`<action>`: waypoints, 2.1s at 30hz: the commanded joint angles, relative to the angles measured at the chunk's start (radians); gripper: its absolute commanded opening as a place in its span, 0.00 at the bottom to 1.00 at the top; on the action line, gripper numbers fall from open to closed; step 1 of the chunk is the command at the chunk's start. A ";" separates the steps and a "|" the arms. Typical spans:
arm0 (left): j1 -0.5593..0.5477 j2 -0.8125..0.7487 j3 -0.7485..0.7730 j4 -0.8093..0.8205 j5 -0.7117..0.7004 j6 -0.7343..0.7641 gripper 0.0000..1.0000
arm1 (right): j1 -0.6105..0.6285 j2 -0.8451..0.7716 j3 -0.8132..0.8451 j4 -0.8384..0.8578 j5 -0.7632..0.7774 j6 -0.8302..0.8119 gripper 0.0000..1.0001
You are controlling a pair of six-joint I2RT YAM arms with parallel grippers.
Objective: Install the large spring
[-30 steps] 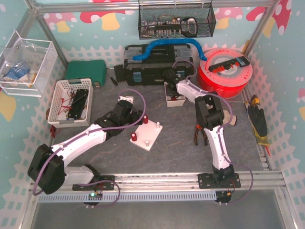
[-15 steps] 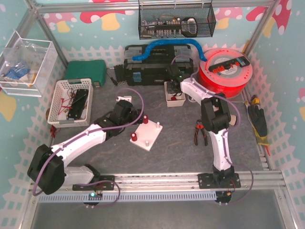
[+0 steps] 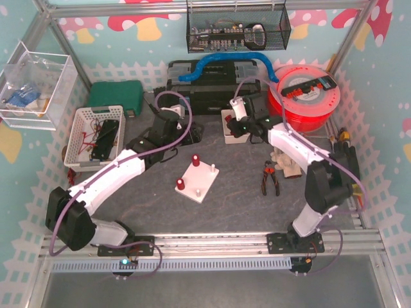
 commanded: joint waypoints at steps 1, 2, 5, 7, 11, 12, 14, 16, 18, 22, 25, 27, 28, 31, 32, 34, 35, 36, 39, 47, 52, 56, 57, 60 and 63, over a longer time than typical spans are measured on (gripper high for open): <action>0.026 0.016 0.057 -0.025 0.171 -0.173 0.80 | -0.004 -0.136 -0.101 0.154 -0.246 -0.134 0.10; 0.036 0.015 0.058 -0.024 0.193 -0.216 0.76 | -0.003 -0.163 -0.122 0.162 -0.277 -0.149 0.10; 0.069 0.003 0.041 0.015 0.284 -0.319 0.70 | 0.000 -0.240 -0.183 0.202 -0.363 -0.169 0.10; 0.074 0.003 0.044 0.058 0.357 -0.324 0.70 | 0.013 -0.270 -0.218 0.218 -0.376 -0.179 0.10; 0.075 0.031 0.087 0.078 0.496 -0.281 0.75 | 0.055 -0.304 -0.254 0.235 -0.361 -0.228 0.09; 0.076 0.037 0.093 0.079 0.520 -0.280 0.76 | 0.064 -0.320 -0.270 0.257 -0.355 -0.233 0.09; 0.076 0.048 0.104 0.078 0.550 -0.288 0.76 | 0.073 -0.363 -0.318 0.337 -0.342 -0.239 0.09; 0.077 0.058 0.117 0.078 0.564 -0.293 0.76 | 0.077 -0.402 -0.361 0.412 -0.338 -0.238 0.08; 0.082 0.074 0.130 0.078 0.587 -0.298 0.75 | 0.080 -0.415 -0.367 0.433 -0.339 -0.247 0.08; 0.089 0.117 0.165 0.082 0.674 -0.296 0.72 | 0.093 -0.395 -0.339 0.415 -0.345 -0.274 0.08; 0.093 0.144 0.192 0.080 0.707 -0.291 0.70 | 0.109 -0.392 -0.333 0.430 -0.348 -0.285 0.08; 0.098 0.162 0.202 0.080 0.719 -0.295 0.69 | 0.113 -0.388 -0.332 0.442 -0.350 -0.285 0.08; 0.099 0.169 0.209 0.080 0.720 -0.292 0.68 | 0.119 -0.385 -0.330 0.444 -0.350 -0.288 0.08; 0.107 0.192 0.220 0.080 0.740 -0.289 0.61 | 0.129 -0.384 -0.330 0.449 -0.332 -0.294 0.08; 0.111 0.199 0.222 0.079 0.752 -0.287 0.58 | 0.131 -0.385 -0.331 0.452 -0.328 -0.296 0.08; 0.116 0.205 0.225 0.080 0.762 -0.281 0.52 | 0.135 -0.386 -0.334 0.457 -0.327 -0.302 0.08; 0.119 0.208 0.228 0.080 0.764 -0.280 0.48 | 0.135 -0.384 -0.334 0.457 -0.325 -0.304 0.08; 0.123 0.212 0.232 0.080 0.771 -0.281 0.44 | 0.134 -0.382 -0.334 0.455 -0.323 -0.305 0.08; 0.132 0.224 0.248 0.080 0.792 -0.282 0.22 | 0.137 -0.375 -0.336 0.451 -0.320 -0.300 0.09; 0.143 0.229 0.272 -0.028 0.680 -0.147 0.00 | 0.136 -0.369 -0.360 0.315 -0.245 -0.221 0.65; 0.097 0.215 0.286 -0.130 0.449 -0.019 0.00 | 0.135 -0.509 -0.483 0.271 -0.175 -0.117 0.85; -0.006 0.216 0.316 -0.200 0.224 0.078 0.00 | 0.127 -0.549 -0.504 0.188 -0.054 0.001 0.94; -0.038 0.219 0.319 -0.215 0.164 0.101 0.00 | 0.120 -0.545 -0.501 0.164 -0.037 0.032 0.95; -0.122 0.221 0.299 -0.220 0.035 0.154 0.00 | 0.090 -0.518 -0.487 0.101 -0.002 0.118 0.98; -0.187 0.223 0.274 -0.213 -0.051 0.177 0.00 | 0.049 -0.501 -0.485 0.076 0.035 0.197 0.98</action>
